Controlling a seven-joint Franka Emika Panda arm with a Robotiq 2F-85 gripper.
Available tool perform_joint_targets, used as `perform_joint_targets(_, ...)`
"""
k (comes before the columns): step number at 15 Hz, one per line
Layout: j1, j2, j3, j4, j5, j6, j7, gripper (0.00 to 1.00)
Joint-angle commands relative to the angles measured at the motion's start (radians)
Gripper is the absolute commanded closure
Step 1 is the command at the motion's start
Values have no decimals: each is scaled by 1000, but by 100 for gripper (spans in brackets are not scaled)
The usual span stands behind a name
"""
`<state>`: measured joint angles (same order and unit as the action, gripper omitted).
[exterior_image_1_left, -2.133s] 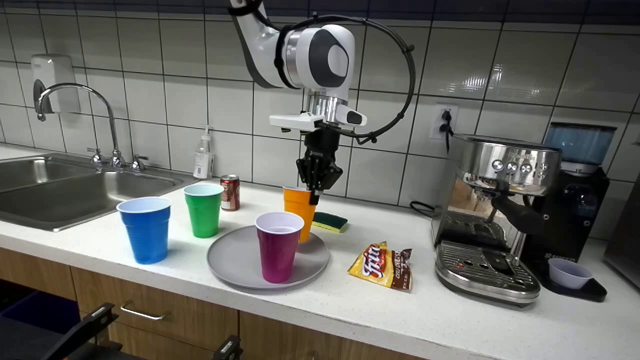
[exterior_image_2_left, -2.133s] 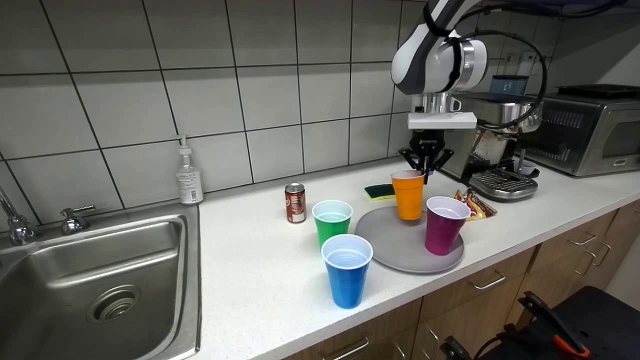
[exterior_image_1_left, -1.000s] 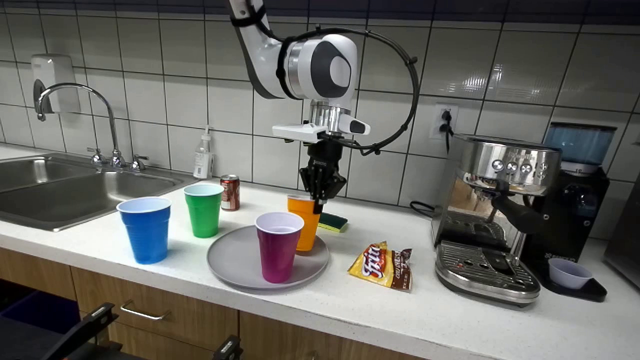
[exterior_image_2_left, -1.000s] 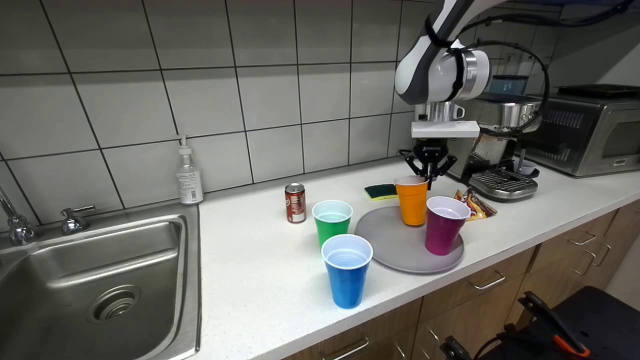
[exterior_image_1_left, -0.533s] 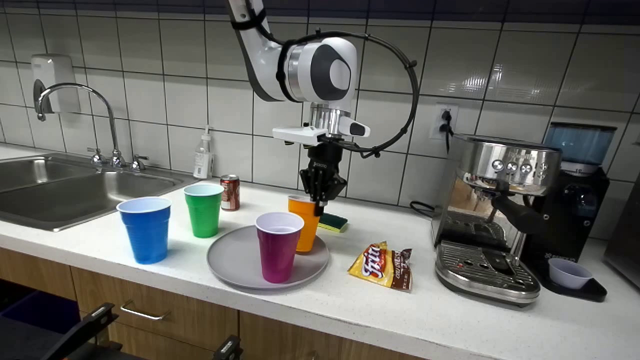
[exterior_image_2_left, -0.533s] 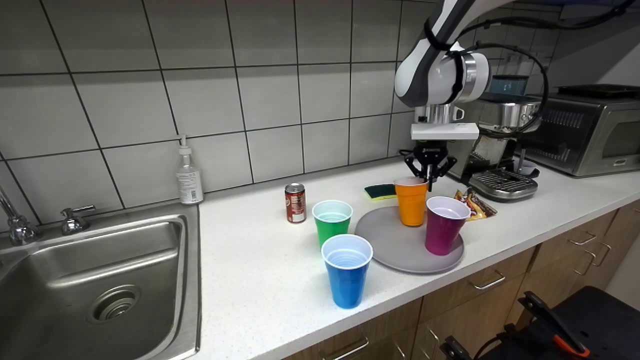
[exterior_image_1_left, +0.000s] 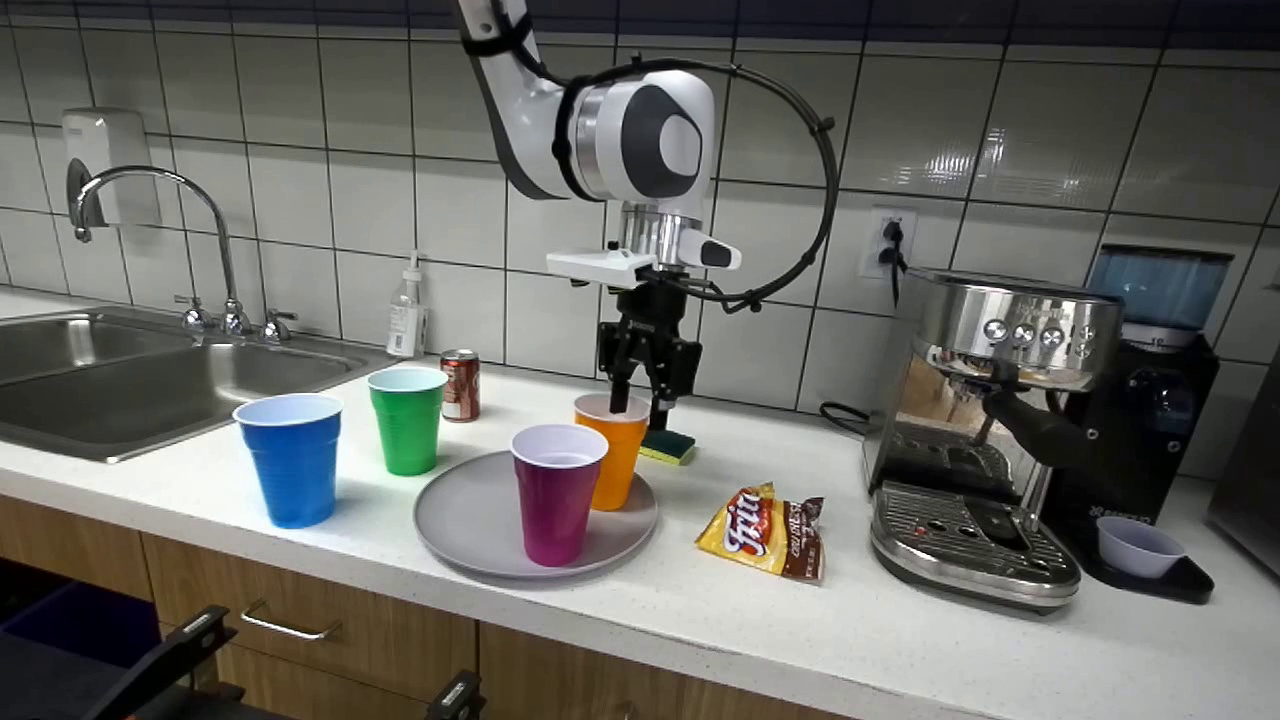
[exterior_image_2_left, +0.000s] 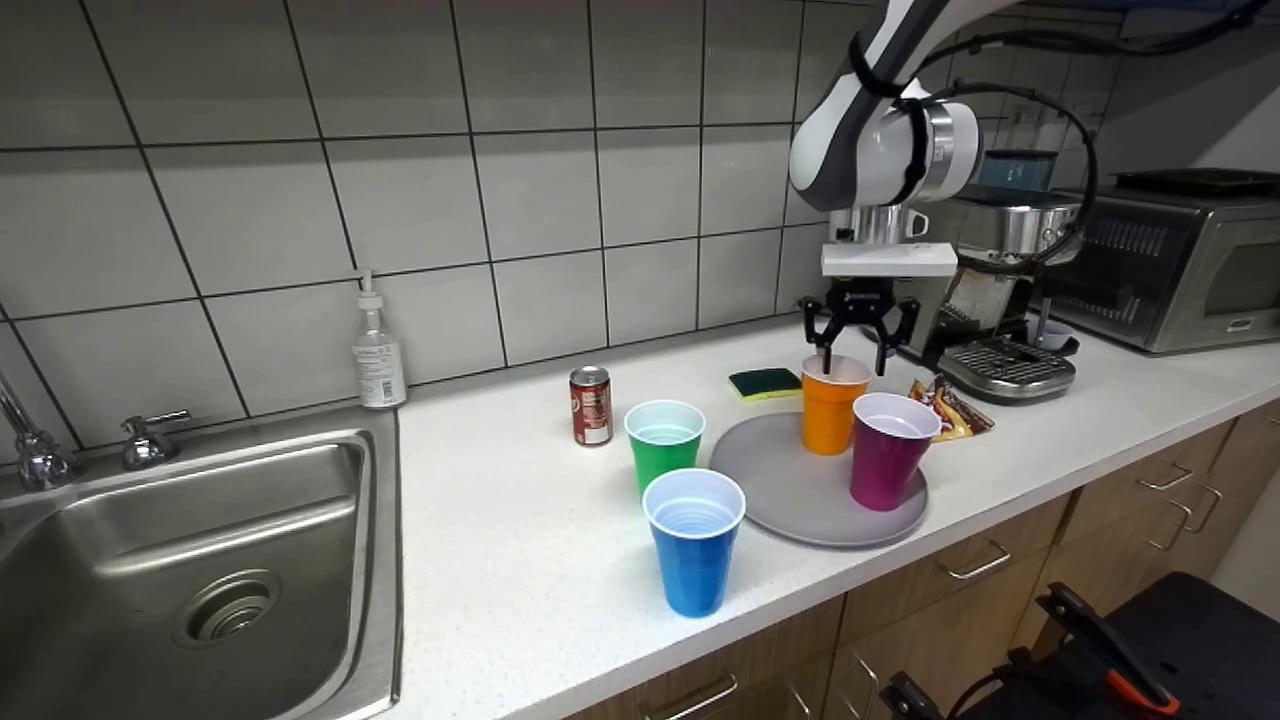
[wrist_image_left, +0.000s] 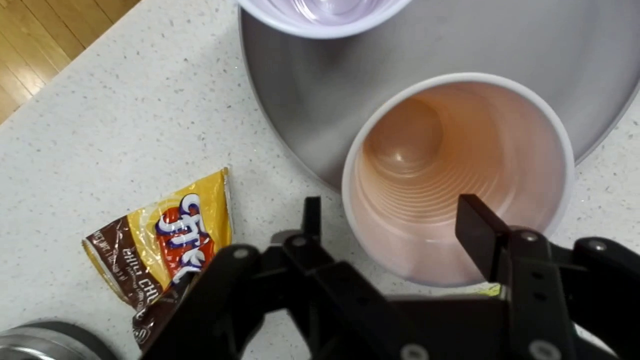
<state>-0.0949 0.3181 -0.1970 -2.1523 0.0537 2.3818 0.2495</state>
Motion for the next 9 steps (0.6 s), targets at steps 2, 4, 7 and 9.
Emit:
perform_joint_targets(2, -16, -50, 13, -29, 10, 9, -17, 0)
perform_joint_targets(4, -15, -65, 15, -37, 10, 10, -22, 0)
perform_joint_targets(7, -14, -98, 19, -65, 10, 9, -32, 0)
perform_joint_targets(9, -12, -129, 22, -91, 9, 11, -39, 0)
